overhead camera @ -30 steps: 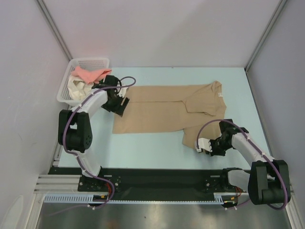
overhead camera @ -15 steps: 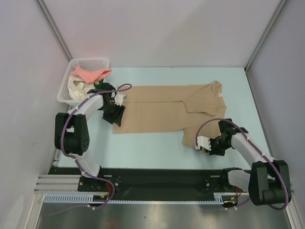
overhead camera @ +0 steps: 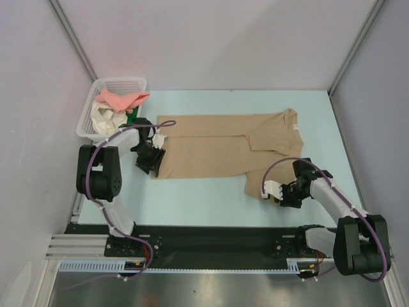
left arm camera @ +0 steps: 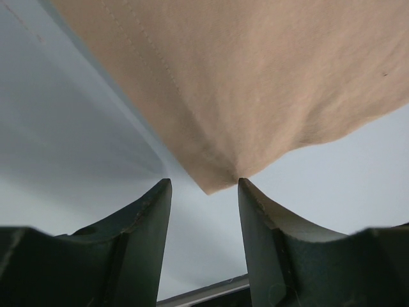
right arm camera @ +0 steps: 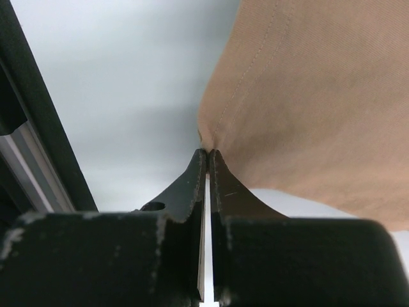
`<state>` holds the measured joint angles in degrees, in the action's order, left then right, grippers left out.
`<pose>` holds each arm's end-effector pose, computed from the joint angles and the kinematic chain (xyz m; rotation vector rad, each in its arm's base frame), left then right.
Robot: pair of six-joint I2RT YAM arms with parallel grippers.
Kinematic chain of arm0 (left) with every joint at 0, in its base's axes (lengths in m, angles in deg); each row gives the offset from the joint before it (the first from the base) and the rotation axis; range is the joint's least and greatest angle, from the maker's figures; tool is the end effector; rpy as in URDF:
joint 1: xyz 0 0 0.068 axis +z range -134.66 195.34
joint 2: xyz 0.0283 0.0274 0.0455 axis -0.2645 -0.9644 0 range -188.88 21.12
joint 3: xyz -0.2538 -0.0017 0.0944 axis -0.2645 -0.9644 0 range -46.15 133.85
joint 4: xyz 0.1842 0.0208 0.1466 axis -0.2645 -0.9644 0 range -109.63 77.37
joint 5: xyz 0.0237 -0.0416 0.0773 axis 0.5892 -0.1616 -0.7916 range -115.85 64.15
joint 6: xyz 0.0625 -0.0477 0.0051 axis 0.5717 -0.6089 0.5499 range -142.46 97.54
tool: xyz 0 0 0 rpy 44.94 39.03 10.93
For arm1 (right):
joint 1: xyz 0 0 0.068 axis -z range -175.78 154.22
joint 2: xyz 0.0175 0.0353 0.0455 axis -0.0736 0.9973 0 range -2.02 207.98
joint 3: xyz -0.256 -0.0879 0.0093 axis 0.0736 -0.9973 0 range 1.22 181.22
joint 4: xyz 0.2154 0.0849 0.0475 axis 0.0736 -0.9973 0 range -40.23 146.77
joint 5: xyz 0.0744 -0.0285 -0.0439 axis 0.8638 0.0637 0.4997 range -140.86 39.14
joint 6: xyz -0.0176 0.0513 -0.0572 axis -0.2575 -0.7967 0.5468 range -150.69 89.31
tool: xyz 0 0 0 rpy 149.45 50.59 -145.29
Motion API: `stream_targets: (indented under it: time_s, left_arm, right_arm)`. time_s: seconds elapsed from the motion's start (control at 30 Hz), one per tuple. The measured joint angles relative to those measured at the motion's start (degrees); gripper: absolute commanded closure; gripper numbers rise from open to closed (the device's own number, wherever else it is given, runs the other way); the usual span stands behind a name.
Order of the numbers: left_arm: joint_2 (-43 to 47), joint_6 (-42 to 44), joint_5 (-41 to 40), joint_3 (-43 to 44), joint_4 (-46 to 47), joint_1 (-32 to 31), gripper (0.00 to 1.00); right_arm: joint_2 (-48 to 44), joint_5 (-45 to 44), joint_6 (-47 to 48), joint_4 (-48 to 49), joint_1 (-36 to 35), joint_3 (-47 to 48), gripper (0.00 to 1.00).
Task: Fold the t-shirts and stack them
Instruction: Fold the tshirt
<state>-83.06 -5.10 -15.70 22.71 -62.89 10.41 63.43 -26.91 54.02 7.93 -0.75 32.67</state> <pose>0.3055 -0.0382 0.1502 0.5969 2.9759 -0.2555 0.1395 0.0397 0.1448 -1.9717 1.9310 0.3387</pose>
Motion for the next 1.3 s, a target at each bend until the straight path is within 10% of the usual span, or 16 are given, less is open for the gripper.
stream_targets:
  time_s: [0.7, 0.9, 1.3]
  left_arm:
    - [-2.34, 1.16, 0.48, -0.2, -0.28, 0.61, 0.64]
    - [-2.58, 0.96, 1.55, -0.33, -0.2, 0.61, 1.0]
    - [-2.51, 1.11, 2.05, 2.86, -0.35, 0.61, 1.0]
  right_arm:
    - [1.09, -1.11, -2.75, 1.09, -0.5, 0.7, 1.0]
    - [1.14, -1.27, -4.31, 1.75, -0.52, 0.81, 1.0]
    - [1.07, -1.16, -16.98, 5.01, -0.13, 9.53, 1.0]
